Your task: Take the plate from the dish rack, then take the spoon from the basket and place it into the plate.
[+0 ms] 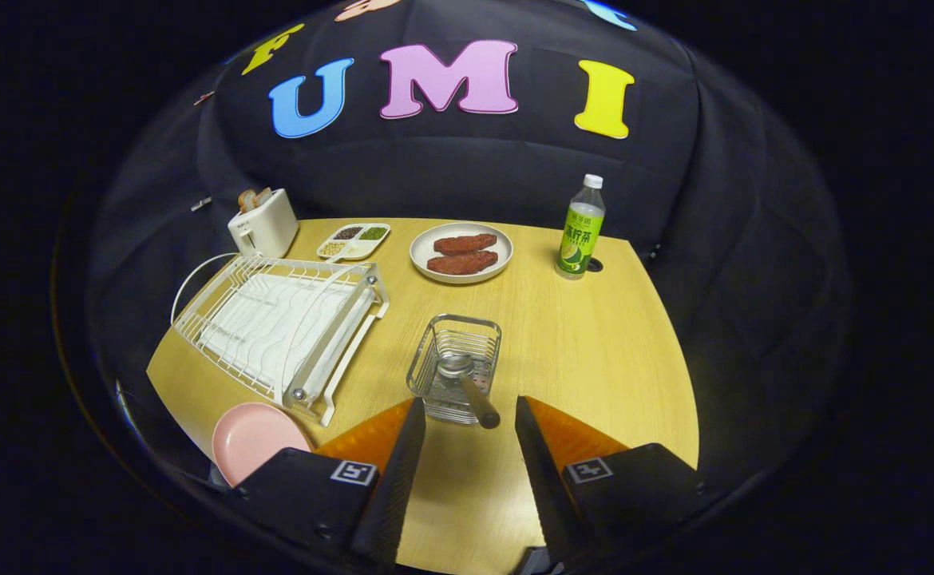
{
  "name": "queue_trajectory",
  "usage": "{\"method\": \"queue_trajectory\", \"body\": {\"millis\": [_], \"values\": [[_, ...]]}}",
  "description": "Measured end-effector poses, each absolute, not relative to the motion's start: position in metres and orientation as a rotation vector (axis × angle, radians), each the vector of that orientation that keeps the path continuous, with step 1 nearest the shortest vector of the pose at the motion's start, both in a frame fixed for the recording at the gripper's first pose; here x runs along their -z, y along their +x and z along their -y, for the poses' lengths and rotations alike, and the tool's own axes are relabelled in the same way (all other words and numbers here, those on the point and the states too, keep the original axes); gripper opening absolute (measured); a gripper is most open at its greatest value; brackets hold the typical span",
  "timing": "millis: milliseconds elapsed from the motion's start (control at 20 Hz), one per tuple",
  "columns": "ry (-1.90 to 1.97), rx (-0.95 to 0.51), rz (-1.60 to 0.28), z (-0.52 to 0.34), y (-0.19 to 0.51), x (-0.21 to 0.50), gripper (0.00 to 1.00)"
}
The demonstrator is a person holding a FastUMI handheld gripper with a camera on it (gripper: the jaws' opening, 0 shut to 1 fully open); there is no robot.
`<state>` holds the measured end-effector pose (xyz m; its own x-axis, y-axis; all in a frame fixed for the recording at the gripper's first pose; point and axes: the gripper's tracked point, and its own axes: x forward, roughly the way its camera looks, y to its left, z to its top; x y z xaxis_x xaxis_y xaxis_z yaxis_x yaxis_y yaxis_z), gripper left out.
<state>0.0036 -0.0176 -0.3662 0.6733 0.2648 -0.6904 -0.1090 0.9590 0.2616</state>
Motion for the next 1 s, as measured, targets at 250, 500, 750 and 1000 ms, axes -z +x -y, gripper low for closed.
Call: {"method": "queue_trajectory", "body": {"millis": [250,500,750,1000], "values": [[0.216,-0.214,-0.878,0.008,0.011,0.397,0.38],[0.248,-0.217,-0.847,0.003,0.017,0.39,0.15],[0.291,-0.163,-0.831,0.013,0.032,0.376,0.11],[0.3,-0.143,-0.774,0.022,0.047,0.341,0.11]]}}
